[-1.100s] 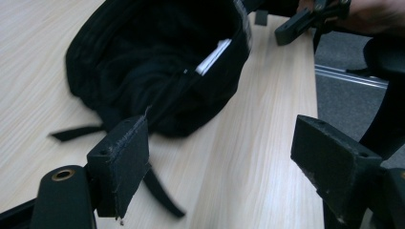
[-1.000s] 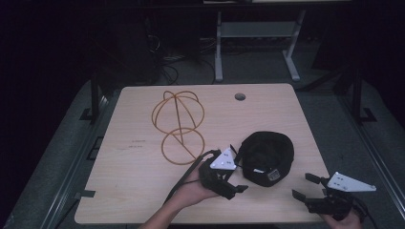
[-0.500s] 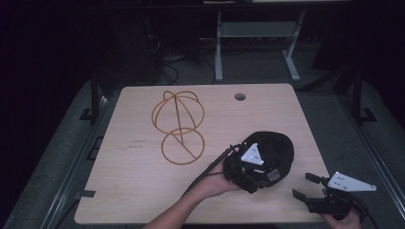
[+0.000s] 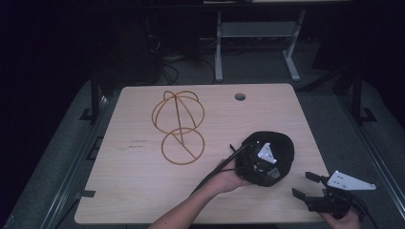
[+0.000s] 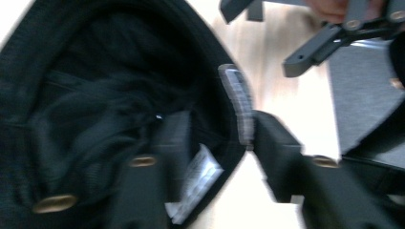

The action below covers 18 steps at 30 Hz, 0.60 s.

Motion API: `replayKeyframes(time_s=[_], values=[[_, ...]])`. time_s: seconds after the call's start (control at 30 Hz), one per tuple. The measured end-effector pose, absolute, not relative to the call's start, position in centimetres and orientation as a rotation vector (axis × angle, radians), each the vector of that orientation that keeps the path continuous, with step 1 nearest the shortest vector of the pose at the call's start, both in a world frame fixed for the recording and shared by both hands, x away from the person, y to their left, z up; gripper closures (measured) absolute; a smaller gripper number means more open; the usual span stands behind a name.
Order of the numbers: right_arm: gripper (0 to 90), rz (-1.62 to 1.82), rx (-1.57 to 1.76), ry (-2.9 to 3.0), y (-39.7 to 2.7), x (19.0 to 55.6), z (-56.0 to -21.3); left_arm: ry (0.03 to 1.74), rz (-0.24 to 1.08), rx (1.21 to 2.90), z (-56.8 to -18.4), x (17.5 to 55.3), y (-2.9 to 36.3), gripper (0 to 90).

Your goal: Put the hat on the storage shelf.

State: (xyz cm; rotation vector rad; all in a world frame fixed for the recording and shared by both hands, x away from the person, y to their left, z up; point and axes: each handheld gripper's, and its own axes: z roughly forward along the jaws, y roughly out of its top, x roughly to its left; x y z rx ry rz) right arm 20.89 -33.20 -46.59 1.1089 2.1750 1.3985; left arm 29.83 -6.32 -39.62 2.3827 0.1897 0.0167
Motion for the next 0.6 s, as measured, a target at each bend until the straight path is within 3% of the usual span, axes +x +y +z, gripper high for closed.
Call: replayKeyframes(time_s=[0.2,0.6], values=[[14.6,1.407,1.114,2.176,-32.8,21.1,-46.6,0.180,-0.035,2.344,-39.0,30.3,-5.5,78.4],[14.2,1.437,1.075,2.172,-31.5,21.4,-46.1,0.173,-0.097,2.236,-36.7,30.9,-3.6,81.2]])
